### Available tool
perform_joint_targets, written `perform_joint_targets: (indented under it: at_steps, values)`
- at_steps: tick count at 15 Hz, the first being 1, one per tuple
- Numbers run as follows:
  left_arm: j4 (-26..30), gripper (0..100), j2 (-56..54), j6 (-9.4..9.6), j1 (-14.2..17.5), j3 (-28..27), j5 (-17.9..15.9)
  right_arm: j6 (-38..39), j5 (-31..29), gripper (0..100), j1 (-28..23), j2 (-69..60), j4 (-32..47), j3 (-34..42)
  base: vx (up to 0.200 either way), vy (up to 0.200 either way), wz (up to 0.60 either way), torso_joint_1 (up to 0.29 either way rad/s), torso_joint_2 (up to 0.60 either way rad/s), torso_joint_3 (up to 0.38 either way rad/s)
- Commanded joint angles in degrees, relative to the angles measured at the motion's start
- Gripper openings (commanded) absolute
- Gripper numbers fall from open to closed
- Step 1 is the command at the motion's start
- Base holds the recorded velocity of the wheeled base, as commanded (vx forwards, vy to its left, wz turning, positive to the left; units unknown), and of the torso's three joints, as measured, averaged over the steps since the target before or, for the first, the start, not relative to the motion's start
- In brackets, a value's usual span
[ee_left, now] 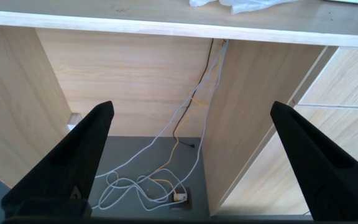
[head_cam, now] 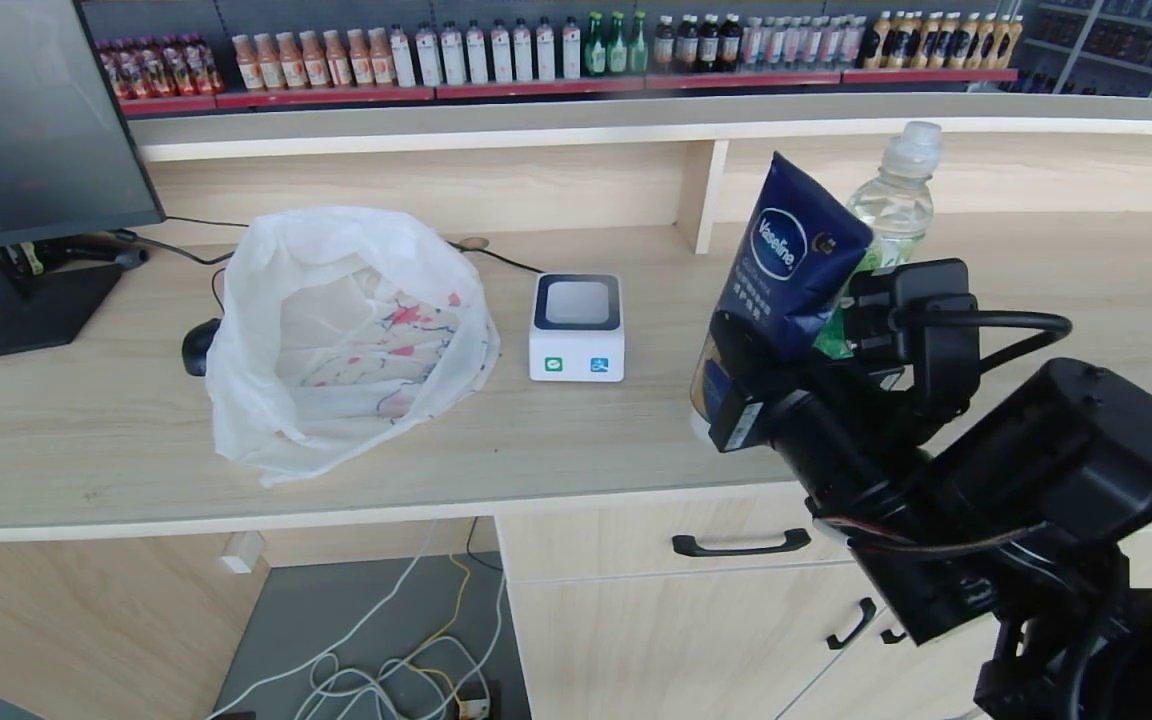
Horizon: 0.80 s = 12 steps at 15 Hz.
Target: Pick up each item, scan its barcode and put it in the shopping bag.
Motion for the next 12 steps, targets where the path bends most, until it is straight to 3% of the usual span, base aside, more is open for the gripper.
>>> perform_joint_targets:
  at_steps: [1, 6, 12]
  values:
    - [0.00, 100, 0.00, -0.02, 0.01, 0.00, 0.01, 0.10, 0.19, 0, 2.59, -3.42, -0.32, 2.63, 0.000, 0.000, 0.00, 0.000, 0.00, 0.000]
    - [0.00, 100, 0.09, -0.02, 0.01, 0.00, 0.01, 0.80, 0.19, 0, 9.01, -7.46, -2.61, 8.96, 0.000, 0.000, 0.00, 0.000, 0.00, 0.000]
    - [0.00, 100, 0.00, -0.02, 0.01, 0.00, 0.01, 0.54, 2.39, 0, 10.77, -16.43, -3.48, 21.26, 0.000, 0.000, 0.00, 0.000, 0.00, 0.000]
